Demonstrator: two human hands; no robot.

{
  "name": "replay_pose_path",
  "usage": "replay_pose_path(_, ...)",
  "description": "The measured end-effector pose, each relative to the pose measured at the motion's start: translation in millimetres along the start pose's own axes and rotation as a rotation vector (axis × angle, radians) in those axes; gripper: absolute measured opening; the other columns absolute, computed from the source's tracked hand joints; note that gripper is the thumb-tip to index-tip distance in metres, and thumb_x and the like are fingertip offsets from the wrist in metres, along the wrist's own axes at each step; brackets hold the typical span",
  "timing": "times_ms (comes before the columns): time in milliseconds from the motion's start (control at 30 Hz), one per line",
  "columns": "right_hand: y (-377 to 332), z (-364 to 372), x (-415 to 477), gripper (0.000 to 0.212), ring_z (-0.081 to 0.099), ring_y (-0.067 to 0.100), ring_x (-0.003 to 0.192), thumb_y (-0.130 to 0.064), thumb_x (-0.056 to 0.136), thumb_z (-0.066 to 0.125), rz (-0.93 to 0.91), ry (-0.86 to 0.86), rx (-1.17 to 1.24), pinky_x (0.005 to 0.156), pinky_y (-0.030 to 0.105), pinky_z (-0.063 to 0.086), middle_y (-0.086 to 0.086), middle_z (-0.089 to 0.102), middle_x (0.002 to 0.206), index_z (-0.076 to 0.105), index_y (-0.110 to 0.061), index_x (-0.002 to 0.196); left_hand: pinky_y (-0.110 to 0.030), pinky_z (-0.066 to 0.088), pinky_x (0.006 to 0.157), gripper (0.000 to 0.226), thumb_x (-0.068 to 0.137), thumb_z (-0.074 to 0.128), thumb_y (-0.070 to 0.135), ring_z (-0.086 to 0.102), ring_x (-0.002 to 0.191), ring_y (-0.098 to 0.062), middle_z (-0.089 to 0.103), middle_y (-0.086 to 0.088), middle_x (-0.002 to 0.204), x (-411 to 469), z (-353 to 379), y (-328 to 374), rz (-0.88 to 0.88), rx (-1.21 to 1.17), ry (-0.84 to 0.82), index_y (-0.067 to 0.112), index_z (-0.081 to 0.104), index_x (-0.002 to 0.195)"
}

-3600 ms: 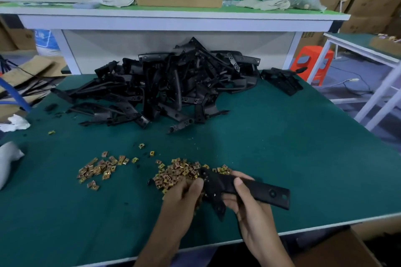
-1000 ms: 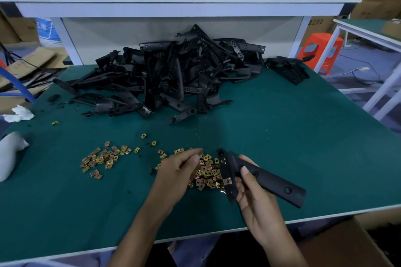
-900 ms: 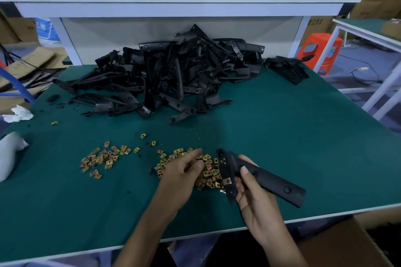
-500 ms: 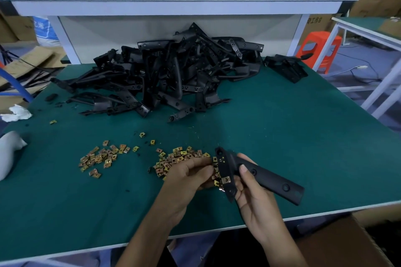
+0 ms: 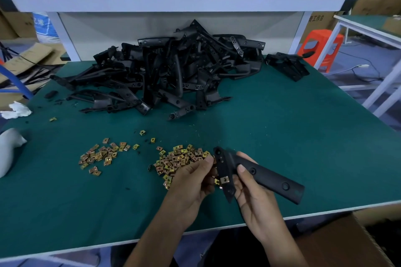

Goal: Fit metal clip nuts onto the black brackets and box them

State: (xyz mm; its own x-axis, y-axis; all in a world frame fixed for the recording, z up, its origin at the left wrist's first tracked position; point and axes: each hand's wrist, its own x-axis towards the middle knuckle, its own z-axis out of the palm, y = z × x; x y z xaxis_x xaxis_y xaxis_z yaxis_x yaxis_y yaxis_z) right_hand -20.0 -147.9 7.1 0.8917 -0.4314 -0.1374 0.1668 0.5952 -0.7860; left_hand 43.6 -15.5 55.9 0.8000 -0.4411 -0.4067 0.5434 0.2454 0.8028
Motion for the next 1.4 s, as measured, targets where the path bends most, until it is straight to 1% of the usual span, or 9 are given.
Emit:
replay_pose_path(333,9,2,-1,0.036,0.068,0.014,0.084,-0.022,0.088,0.074,-0.115,-0.007,-0.12,0.077,0.023,0.056,0.01,0.075,0.098,0.072,-0.024,0.123,-0.02,0.037,0.051,0.029,0.095,0.064,0.027,0.042,0.05,-0.005,0.057,0.004,0.061,-2,10,-6,0.089,0.038,0.082,0.019,0.08,0.072)
replay_pose_path(533,13,6,-5,0.034,0.066,0.013,0.078,-0.03,0.091,0.071,-0.215,0.019,-0.323,0.07,0.024,0.055,0.004,0.073,0.086,0.069,-0.03,0.125,-0.013,0.043,0.047,0.043,0.098,0.06,0.025,0.056,0.045,-0.002,0.063,0.007,0.051,-7,8,-5,0.147,0.098,0.076,0.025,0.077,0.059)
replay_pose_path(733,4,13,-26,0.033,0.066,0.018,0.078,-0.02,0.09,0.068,-0.136,0.046,-0.25,0.065,0.028,0.054,0.009,0.074,0.089,0.07,-0.027,0.122,-0.022,0.039,0.052,0.039,0.097,0.059,0.042,0.049,0.046,0.003,0.059,0.011,0.049,-6,-1,-6,0.266,0.501,0.182,0.037,0.073,0.061)
replay_pose_path(833,-20,-17,-48,0.036,0.066,0.018,0.078,-0.017,0.086,0.07,-0.088,0.153,-0.162,0.067,0.029,0.053,0.01,0.073,0.089,0.07,-0.022,0.122,-0.029,0.045,0.072,0.021,0.088,0.06,0.056,0.06,0.074,0.002,0.07,0.03,0.071,-11,13,-10,0.24,0.648,0.043,0.057,0.072,0.071)
replay_pose_path(967,-73,-80,-84,0.029,0.062,0.022,0.079,-0.005,0.09,0.071,-0.159,0.412,-0.015,0.073,0.035,0.049,0.014,0.07,0.091,0.076,-0.019,0.114,-0.013,0.053,0.06,0.018,0.077,0.056,0.06,0.069,0.074,-0.011,0.073,0.022,0.079,-13,25,-20,0.284,0.809,-0.115,0.061,0.071,0.087)
replay_pose_path(1033,-107,-117,-103,0.022,0.062,0.022,0.076,-0.009,0.086,0.072,-0.246,0.618,0.103,0.066,0.031,0.051,0.012,0.07,0.086,0.075,-0.009,0.108,-0.021,0.056,0.056,0.024,0.076,0.057,0.058,0.07,0.076,-0.024,0.074,0.014,0.078,-14,26,-26,0.281,0.82,-0.139,0.056,0.073,0.093)
replay_pose_path(1167,-149,-185,-131,0.019,0.062,0.014,0.072,-0.02,0.098,0.065,-0.406,1.081,0.205,0.067,0.025,0.051,0.005,0.07,0.096,0.064,-0.012,0.115,-0.047,0.059,0.084,0.028,0.077,0.057,0.06,0.07,0.08,-0.028,0.074,0.014,0.081,-9,22,-37,0.307,0.833,-0.149,0.051,0.074,0.099)
replay_pose_path(1300,-146,-219,-149,0.031,0.064,0.019,0.079,-0.033,0.101,0.063,-0.417,1.246,0.369,0.08,0.032,0.054,0.009,0.067,0.11,0.051,-0.017,0.125,-0.025,0.059,0.066,0.017,0.086,0.061,0.05,0.069,0.083,-0.028,0.075,0.011,0.08,-9,22,-40,0.285,0.798,-0.133,0.05,0.075,0.096)
replay_pose_path(1400,-142,-212,-142,0.03,0.066,0.02,0.083,-0.033,0.103,0.059,-0.383,1.198,0.214,0.078,0.032,0.053,0.007,0.072,0.106,0.056,-0.016,0.128,-0.018,0.055,0.067,0.025,0.096,0.063,0.031,0.067,0.081,-0.021,0.074,0.011,0.078,-7,23,-40,0.227,0.771,-0.14,0.051,0.076,0.088)
